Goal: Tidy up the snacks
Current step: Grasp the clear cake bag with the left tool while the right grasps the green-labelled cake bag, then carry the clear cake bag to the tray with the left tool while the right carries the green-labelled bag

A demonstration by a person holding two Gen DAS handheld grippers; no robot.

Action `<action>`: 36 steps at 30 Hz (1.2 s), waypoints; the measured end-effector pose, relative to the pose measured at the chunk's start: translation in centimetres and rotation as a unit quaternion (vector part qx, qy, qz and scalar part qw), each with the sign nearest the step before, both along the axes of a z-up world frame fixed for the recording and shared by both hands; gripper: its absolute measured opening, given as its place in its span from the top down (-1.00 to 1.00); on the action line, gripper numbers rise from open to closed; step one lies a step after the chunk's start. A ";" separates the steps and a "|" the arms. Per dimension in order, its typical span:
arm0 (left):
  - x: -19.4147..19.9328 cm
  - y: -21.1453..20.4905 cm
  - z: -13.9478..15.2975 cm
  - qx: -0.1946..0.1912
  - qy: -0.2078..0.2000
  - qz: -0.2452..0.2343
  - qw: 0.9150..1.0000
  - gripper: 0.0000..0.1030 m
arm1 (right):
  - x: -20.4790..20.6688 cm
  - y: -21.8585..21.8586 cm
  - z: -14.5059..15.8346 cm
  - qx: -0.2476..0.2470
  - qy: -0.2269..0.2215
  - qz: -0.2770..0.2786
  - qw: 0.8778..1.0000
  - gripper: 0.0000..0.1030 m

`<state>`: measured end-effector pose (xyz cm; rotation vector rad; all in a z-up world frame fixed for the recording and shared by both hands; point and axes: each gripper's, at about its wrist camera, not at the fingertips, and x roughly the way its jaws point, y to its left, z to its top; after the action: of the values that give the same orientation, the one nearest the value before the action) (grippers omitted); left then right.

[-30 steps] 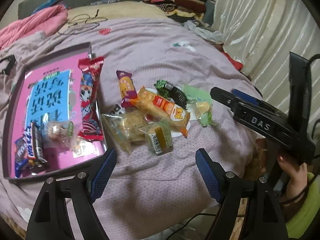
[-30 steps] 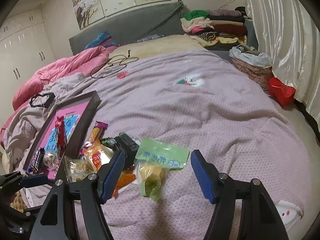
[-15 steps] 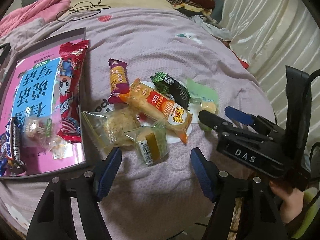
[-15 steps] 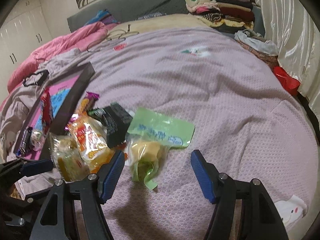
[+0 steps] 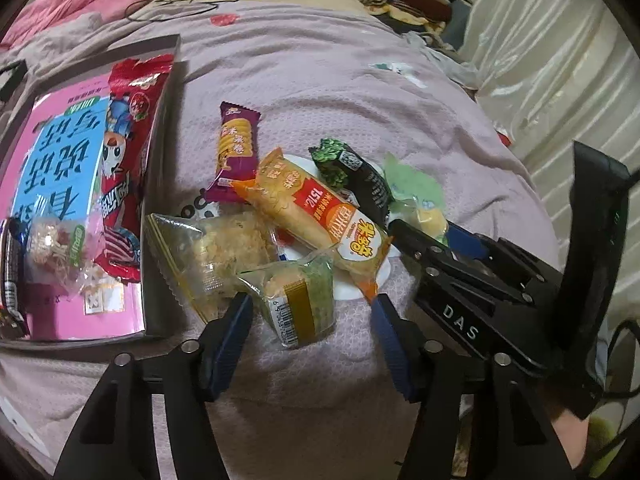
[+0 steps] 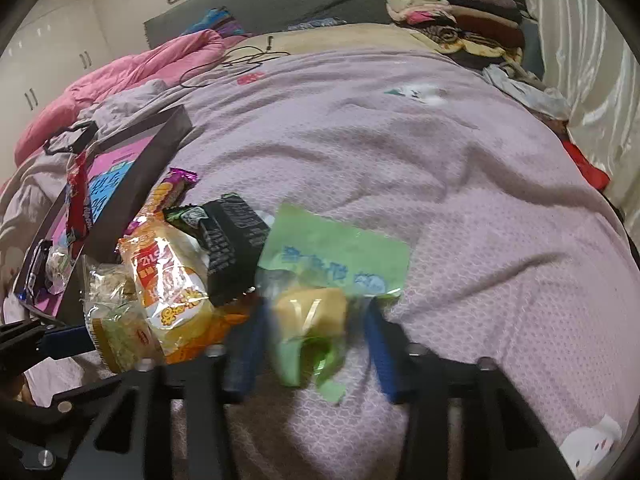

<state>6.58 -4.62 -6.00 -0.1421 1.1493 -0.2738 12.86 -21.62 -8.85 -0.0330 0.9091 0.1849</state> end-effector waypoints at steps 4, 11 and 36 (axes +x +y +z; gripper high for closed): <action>0.3 0.0 -0.3 -0.005 0.008 0.009 1.000 0.02 | -0.1 -0.2 0.4 0.015 -0.006 -0.002 1.000 0.32; 0.5 1.0 -1.2 -0.030 0.023 0.015 0.999 0.30 | -1.1 -1.2 2.4 0.052 -0.047 -0.003 0.998 0.33; -2.5 4.0 4.8 -0.017 -0.052 0.005 0.999 0.31 | -4.2 1.4 5.2 0.082 -0.108 0.065 0.989 0.33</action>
<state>4.06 -0.61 -1.24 -0.1619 1.0415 -0.2881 8.71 -20.22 -3.66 0.0401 0.6741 0.3712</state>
